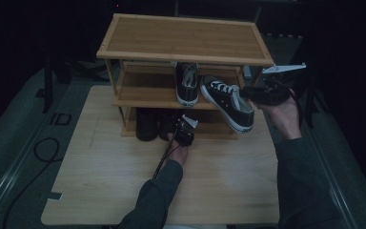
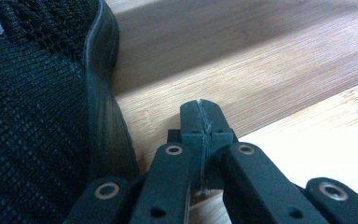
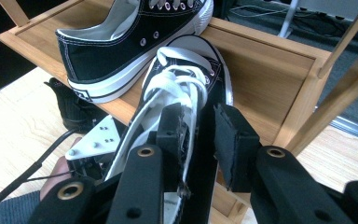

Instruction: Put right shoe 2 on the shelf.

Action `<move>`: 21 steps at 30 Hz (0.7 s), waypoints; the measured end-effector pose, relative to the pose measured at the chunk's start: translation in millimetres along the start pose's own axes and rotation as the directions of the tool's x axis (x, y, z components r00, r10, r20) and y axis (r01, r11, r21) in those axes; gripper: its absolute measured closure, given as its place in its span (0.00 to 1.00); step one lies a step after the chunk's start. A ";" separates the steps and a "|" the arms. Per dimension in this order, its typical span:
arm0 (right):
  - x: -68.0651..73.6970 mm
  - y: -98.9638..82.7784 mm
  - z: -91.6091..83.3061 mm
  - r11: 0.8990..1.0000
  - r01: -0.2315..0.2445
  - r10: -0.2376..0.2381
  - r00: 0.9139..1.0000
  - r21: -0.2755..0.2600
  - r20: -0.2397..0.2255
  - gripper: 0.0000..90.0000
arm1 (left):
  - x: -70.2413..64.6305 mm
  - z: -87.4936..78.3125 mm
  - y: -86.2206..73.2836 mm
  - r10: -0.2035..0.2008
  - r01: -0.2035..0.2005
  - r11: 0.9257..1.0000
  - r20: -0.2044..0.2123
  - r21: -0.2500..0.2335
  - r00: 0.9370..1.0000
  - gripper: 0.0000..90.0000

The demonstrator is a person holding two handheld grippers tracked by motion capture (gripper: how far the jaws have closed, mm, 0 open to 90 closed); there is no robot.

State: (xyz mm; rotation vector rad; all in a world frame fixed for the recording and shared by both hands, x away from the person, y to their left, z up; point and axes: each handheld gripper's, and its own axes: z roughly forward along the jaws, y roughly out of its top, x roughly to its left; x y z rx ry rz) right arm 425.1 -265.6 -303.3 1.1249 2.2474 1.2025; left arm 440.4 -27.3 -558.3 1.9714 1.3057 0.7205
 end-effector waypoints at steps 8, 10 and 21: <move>-1.4 -1.9 -12.2 1.000 0.008 -0.008 1.000 -0.016 -0.001 0.80 | 0.1 -0.1 0.0 0.000 0.000 1.000 0.000 0.000 1.000 1.00; -3.1 -3.4 -16.0 1.000 0.005 -0.005 1.000 -0.017 0.004 0.81 | 0.1 0.0 0.0 0.000 0.000 1.000 0.001 0.000 1.000 1.00; -11.9 -24.6 -24.7 1.000 -0.005 0.003 0.998 0.029 0.057 1.00 | 0.0 -0.1 0.0 0.001 -0.001 1.000 0.000 0.000 1.000 1.00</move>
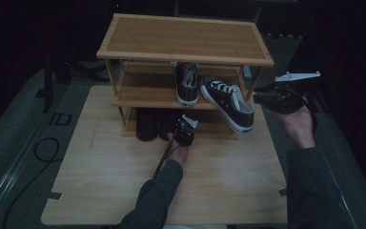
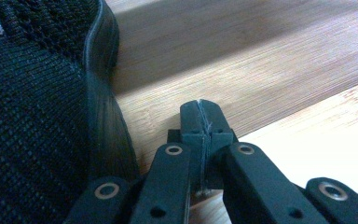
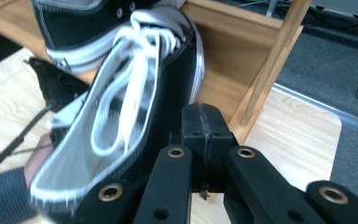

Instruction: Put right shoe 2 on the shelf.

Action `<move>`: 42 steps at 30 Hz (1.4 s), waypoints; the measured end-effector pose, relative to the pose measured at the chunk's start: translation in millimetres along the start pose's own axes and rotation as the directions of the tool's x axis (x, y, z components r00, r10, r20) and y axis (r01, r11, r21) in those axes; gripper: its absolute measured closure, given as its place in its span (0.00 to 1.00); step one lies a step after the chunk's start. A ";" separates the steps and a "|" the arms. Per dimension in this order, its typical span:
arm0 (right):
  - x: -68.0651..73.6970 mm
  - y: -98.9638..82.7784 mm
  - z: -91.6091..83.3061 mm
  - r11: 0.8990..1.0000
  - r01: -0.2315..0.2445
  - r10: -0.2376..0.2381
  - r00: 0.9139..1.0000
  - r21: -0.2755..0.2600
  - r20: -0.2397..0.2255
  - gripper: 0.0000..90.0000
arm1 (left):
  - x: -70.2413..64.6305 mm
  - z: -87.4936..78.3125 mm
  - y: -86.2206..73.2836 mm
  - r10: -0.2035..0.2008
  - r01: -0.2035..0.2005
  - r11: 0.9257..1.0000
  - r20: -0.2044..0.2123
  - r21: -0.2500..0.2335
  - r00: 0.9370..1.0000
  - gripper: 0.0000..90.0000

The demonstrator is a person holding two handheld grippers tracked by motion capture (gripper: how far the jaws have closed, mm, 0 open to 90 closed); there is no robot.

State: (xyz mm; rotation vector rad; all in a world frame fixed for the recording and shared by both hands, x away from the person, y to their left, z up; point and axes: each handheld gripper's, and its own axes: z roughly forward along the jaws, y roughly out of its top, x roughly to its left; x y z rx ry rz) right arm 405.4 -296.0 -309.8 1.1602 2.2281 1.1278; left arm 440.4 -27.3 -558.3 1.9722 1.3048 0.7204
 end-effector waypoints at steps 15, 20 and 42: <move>16.1 -37.7 -11.6 0.998 0.041 -0.039 0.999 0.039 -0.035 1.00 | 0.0 0.0 0.0 0.000 0.000 1.000 0.000 0.000 1.000 1.00; 20.0 -49.8 -16.3 0.998 0.042 -0.040 0.998 0.048 -0.051 1.00 | -0.1 0.0 0.0 0.000 0.000 1.000 0.000 0.000 1.000 1.00; 42.6 -69.3 -19.2 0.994 0.086 -0.079 0.993 0.066 -0.093 1.00 | 0.0 0.1 0.0 -0.002 0.002 1.000 0.001 0.000 1.000 1.00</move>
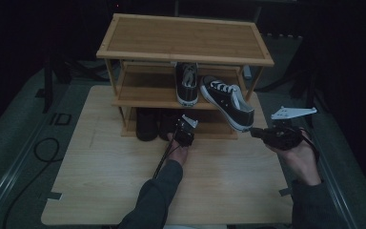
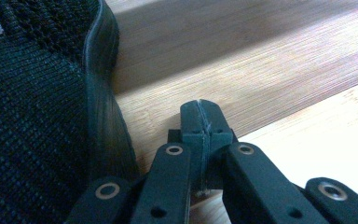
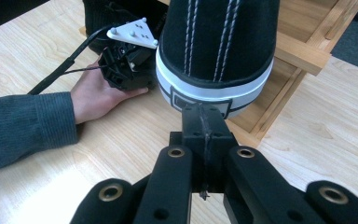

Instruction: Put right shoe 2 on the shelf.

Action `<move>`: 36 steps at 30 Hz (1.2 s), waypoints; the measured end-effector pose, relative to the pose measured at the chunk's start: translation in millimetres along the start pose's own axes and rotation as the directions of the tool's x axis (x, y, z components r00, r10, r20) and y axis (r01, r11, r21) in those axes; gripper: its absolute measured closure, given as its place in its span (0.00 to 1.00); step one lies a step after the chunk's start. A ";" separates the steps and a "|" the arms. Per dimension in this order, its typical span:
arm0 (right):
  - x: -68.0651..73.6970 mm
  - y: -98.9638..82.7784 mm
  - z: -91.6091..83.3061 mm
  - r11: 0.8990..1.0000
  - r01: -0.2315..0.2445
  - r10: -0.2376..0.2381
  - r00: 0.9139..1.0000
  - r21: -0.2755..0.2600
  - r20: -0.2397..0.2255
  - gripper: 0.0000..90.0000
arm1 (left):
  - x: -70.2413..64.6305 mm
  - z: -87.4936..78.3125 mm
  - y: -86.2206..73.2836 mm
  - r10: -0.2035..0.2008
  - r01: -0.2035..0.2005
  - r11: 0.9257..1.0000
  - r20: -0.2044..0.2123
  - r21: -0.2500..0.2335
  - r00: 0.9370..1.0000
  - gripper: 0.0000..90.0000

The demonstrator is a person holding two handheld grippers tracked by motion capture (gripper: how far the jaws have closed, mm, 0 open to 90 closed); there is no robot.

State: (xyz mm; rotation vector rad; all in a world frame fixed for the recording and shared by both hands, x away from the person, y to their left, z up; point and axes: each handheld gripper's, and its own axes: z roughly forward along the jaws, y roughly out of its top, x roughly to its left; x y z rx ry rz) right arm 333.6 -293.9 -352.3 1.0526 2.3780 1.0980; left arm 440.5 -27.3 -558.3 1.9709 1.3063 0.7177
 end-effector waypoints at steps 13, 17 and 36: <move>6.8 7.3 10.8 1.000 0.006 -0.006 1.000 -0.018 -0.014 1.00 | -0.1 0.0 0.1 0.001 -0.001 1.000 -0.001 0.000 1.000 1.00; 11.6 12.2 16.9 1.000 0.018 -0.019 1.000 -0.018 -0.024 1.00 | -0.4 0.0 0.0 0.002 -0.002 1.000 -0.002 -0.001 1.000 1.00; 27.3 24.0 32.9 0.998 0.042 -0.045 0.996 -0.044 -0.072 1.00 | -1.0 0.3 -0.1 -0.002 0.002 1.000 -0.003 -0.003 1.000 1.00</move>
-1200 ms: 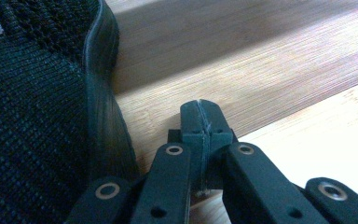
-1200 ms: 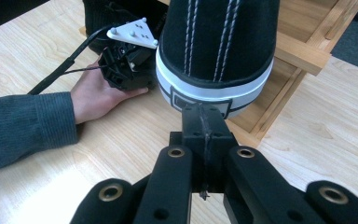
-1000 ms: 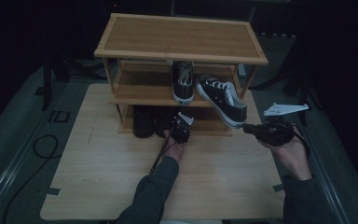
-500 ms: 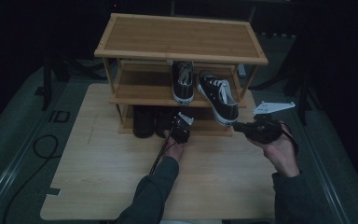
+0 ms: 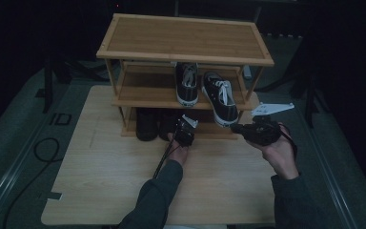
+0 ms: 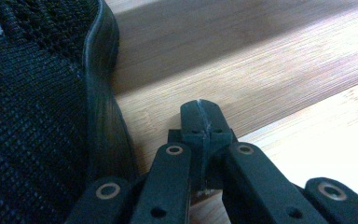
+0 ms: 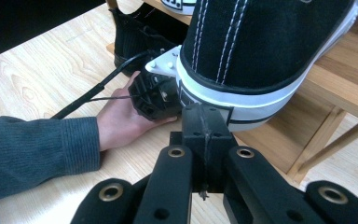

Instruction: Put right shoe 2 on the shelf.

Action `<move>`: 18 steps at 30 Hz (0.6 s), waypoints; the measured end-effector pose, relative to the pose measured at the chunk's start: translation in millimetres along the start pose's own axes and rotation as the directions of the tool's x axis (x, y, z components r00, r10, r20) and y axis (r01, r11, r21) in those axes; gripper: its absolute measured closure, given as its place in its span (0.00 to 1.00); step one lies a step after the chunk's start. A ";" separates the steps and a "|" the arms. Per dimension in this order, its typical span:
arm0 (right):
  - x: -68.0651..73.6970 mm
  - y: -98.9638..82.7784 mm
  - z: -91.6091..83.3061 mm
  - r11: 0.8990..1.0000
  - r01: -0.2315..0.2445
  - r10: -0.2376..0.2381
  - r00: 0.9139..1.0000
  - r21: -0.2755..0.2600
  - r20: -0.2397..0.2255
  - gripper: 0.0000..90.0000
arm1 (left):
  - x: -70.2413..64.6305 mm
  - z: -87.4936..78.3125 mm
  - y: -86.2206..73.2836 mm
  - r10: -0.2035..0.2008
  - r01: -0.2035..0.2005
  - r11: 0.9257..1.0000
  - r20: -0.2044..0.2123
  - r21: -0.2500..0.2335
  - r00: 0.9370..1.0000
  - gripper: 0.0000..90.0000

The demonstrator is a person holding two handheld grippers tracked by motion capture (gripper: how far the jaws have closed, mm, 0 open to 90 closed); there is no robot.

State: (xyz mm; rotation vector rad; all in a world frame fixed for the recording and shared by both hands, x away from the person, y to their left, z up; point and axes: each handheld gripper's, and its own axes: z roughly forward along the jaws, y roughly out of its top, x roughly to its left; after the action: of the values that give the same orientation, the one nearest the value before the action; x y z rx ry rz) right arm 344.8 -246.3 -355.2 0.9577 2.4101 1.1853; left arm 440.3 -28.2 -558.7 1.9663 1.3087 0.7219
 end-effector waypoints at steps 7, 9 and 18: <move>3.9 5.0 5.8 1.000 0.009 -0.009 1.000 -0.003 -0.017 1.00 | 0.0 -0.1 0.1 -0.001 0.001 1.000 0.001 0.001 1.000 1.00; 4.5 6.3 7.6 1.000 0.011 -0.011 1.000 -0.003 -0.024 1.00 | 0.1 -0.1 0.1 -0.002 0.002 1.000 0.001 0.001 1.000 1.00; 3.8 12.2 13.7 1.000 0.019 -0.019 1.000 -0.004 -0.025 1.00 | 0.4 -0.2 0.0 -0.004 0.004 1.000 0.002 0.001 1.000 1.00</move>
State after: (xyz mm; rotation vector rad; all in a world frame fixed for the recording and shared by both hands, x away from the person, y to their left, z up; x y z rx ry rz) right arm 354.4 -230.3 -354.0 0.9223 2.4296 1.2022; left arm 440.3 -27.9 -558.5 1.9649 1.3114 0.7171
